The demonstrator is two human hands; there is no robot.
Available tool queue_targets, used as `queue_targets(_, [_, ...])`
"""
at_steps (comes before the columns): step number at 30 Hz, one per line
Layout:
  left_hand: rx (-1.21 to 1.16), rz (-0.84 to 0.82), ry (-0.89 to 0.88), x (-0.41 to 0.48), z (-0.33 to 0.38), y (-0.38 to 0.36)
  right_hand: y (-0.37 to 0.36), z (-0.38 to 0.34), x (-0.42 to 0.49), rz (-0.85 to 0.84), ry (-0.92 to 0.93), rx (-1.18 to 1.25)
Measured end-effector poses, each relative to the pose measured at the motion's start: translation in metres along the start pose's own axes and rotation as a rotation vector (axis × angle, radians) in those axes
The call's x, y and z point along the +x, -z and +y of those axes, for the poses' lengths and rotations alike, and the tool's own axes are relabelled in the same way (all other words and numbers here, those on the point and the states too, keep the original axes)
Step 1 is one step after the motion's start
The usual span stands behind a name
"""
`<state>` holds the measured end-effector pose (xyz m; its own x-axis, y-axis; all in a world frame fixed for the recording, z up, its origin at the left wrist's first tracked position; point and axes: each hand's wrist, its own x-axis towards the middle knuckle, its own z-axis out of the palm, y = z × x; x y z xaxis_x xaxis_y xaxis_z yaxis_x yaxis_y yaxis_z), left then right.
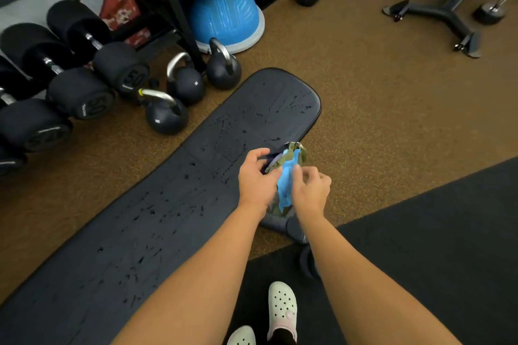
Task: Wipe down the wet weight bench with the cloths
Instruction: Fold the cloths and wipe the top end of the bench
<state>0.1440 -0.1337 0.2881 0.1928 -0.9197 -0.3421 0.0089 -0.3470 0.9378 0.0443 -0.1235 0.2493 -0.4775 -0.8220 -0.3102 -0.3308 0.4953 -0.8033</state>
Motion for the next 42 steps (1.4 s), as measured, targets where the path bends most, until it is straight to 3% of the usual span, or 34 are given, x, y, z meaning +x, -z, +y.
queue_targets(7, [-0.012,-0.044,-0.04,0.023,0.021,-0.035,-0.002,-0.049,0.035,-0.05,-0.152,0.494])
queue_targets(12, [-0.097,-0.098,0.099,0.033,0.031,-0.047,-0.002,-0.074,0.058,-0.114,-0.178,0.492])
queue_targets(17, [-0.139,-0.122,0.1,0.049,0.034,-0.04,-0.012,-0.074,0.085,-0.07,-0.013,0.176])
queue_targets(23, [0.521,0.02,-0.147,0.074,-0.001,-0.013,-0.028,-0.059,0.102,0.033,0.275,-0.413])
queue_targets(28, [0.979,0.077,-0.166,0.092,-0.032,0.015,-0.043,-0.035,0.103,-0.224,0.324,-0.745])
queue_targets(32, [1.182,0.095,-0.184,0.099,-0.049,0.03,-0.051,-0.029,0.109,-0.109,0.403,-0.845])
queue_targets(36, [1.281,0.08,-0.183,0.107,-0.065,0.035,-0.062,-0.025,0.124,-0.015,0.615,-0.858])
queue_targets(42, [1.33,0.093,-0.204,0.112,-0.086,0.036,-0.076,-0.017,0.129,-0.153,0.654,-0.91])
